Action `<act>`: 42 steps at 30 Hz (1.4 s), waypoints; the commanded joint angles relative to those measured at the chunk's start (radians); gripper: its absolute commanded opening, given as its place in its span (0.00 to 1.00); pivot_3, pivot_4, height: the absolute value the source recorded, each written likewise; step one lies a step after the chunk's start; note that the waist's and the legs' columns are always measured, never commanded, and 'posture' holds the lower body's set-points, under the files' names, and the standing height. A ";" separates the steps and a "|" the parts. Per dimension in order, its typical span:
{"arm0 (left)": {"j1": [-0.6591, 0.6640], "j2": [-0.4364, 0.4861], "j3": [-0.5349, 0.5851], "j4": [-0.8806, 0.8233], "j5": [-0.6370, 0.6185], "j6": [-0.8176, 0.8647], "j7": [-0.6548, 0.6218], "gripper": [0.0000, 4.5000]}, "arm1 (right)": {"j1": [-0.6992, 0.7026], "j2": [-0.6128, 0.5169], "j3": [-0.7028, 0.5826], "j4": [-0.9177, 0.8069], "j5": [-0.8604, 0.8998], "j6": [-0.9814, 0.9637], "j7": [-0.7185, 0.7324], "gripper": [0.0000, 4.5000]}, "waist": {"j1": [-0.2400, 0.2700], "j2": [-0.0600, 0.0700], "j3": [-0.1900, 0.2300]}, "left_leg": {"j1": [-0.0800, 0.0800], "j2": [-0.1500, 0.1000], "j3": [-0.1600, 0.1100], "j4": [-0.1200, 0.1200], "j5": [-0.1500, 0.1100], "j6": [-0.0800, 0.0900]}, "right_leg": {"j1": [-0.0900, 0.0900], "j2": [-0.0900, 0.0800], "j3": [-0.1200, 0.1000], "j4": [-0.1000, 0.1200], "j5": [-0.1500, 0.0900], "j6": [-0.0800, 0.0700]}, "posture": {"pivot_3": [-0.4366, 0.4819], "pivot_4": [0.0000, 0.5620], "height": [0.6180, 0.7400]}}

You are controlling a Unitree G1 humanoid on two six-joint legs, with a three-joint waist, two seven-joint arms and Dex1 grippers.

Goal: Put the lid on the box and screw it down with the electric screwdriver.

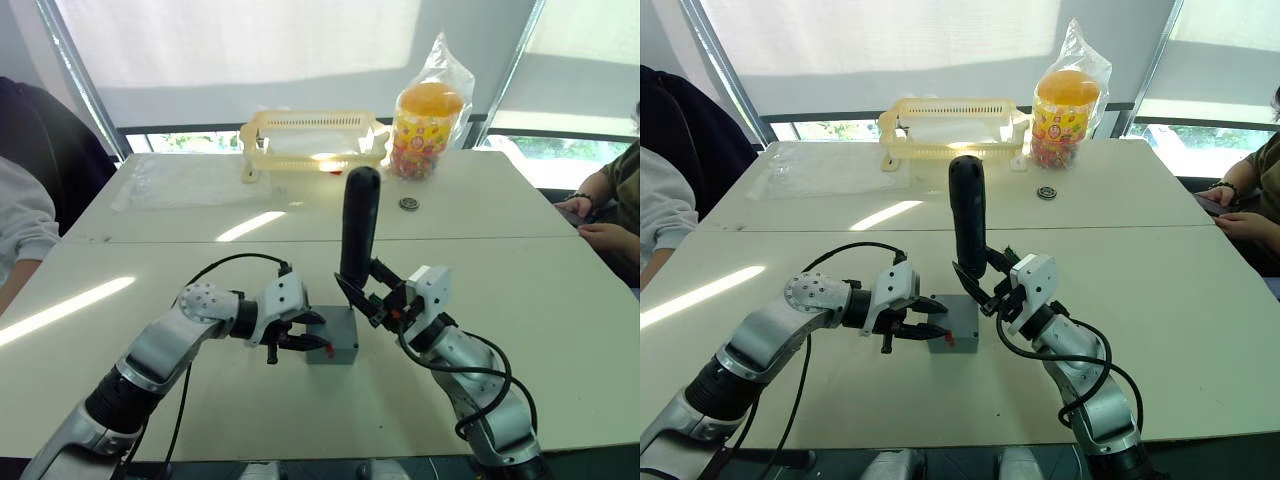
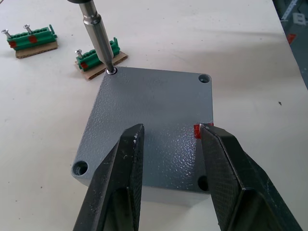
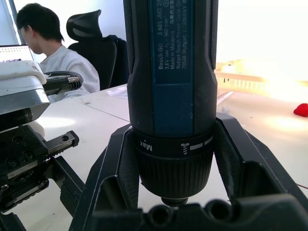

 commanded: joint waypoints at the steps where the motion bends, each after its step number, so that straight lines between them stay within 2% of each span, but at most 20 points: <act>1: 0.008 0.012 -0.016 0.005 0.018 0.017 -0.001 0.40 | 0.051 -0.010 0.016 0.097 -0.033 0.048 -0.002 0.39 | 0.000 0.000 0.000 | 0.000 0.000 0.000 0.000 0.000 0.000 | 0.000 0.000 0.000 0.000 0.000 0.000 | 0.48 0.27 1.00; 19: 0.025 0.010 -0.043 0.014 0.028 0.008 -0.004 0.40 | 0.024 -0.027 -0.018 0.035 -0.025 0.063 -0.013 0.39 | 0.001 0.000 0.000 | 0.000 0.002 -0.001 -0.001 0.000 0.000 | 0.000 -0.001 0.000 -0.003 0.000 0.000 | 0.48 0.27 1.00; 26: 0.034 0.014 -0.048 0.019 0.030 0.008 -0.004 0.40 | -0.068 -0.048 -0.106 -0.128 0.059 0.145 -0.028 0.39 | 0.002 0.001 0.002 | -0.002 0.001 0.000 -0.002 0.000 0.000 | -0.001 -0.005 0.000 -0.004 0.000 -0.001 | 0.48 0.27 1.00; 31: 0.036 0.009 -0.045 0.026 0.029 0.002 0.001 0.40 | -0.210 -0.075 -0.233 -0.268 0.249 0.337 -0.074 0.39 | 0.003 0.004 0.004 | -0.009 -0.002 0.000 -0.001 0.000 0.000 | -0.006 -0.006 0.000 -0.004 0.001 0.000 | 0.48 0.27 1.00; 36: 0.013 -0.004 0.028 0.003 -0.036 0.040 0.006 0.40 | -0.393 -0.142 -0.438 -0.251 0.586 0.579 -0.163 0.39 | 0.001 0.006 0.006 | -0.014 -0.003 -0.001 -0.001 0.000 0.000 | -0.011 -0.005 -0.002 -0.004 0.002 0.001 | 0.48 0.27 1.00; 39: -0.025 -0.011 0.091 -0.017 -0.099 0.081 0.004 0.40 | -0.472 -0.264 -0.541 -0.133 0.818 0.778 -0.205 0.39 | 0.001 0.007 0.010 | -0.015 -0.003 0.000 -0.001 0.000 0.000 | -0.011 -0.004 -0.004 -0.004 0.002 0.001 | 0.48 0.27 1.00; 42: -0.079 -0.005 0.142 -0.033 -0.156 0.116 -0.010 0.40 | -0.517 -0.465 -0.560 0.001 0.928 1.008 -0.197 0.39 | 0.003 0.008 0.021 | -0.016 -0.003 -0.001 0.000 0.000 0.000 | -0.012 -0.004 -0.005 -0.004 0.001 0.001 | 0.48 0.27 1.00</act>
